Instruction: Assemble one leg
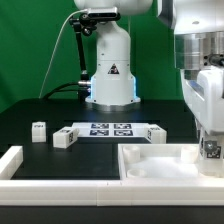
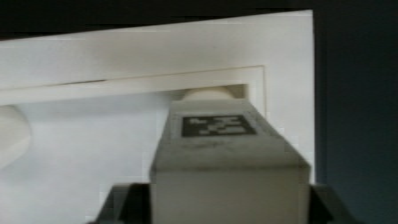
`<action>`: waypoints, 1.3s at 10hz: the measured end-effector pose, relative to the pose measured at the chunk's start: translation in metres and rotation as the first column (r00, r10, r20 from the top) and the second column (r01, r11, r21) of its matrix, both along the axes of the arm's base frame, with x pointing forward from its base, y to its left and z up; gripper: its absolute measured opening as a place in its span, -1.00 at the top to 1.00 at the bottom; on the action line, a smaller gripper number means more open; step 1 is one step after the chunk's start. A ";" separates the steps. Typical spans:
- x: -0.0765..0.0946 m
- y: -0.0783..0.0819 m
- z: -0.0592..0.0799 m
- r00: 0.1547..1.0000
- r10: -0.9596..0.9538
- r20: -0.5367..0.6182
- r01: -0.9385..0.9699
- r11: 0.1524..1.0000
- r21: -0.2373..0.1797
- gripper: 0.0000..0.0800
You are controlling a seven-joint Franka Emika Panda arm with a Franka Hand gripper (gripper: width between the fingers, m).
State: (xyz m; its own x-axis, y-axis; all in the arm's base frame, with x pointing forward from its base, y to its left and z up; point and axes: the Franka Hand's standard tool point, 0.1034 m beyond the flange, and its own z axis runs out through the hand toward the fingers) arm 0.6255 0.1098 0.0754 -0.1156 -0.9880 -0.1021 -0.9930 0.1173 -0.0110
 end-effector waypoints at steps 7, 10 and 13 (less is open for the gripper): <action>0.000 0.005 0.000 0.937 0.347 0.037 -0.347 0.938 -0.010 -0.61; -0.001 0.009 0.000 0.798 0.601 0.045 -0.600 0.799 -0.046 -0.62; -0.002 0.011 0.000 0.601 0.799 0.026 -0.795 0.601 -0.085 -0.62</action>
Offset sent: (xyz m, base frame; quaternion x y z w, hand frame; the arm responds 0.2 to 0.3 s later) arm 0.0027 -0.0027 0.0031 0.0074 -0.0210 -0.0751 0.9969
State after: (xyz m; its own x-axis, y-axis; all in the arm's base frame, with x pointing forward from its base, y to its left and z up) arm 0.6231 0.1210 0.0754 0.7246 -0.6888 -0.0212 -0.6890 -0.7233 -0.0469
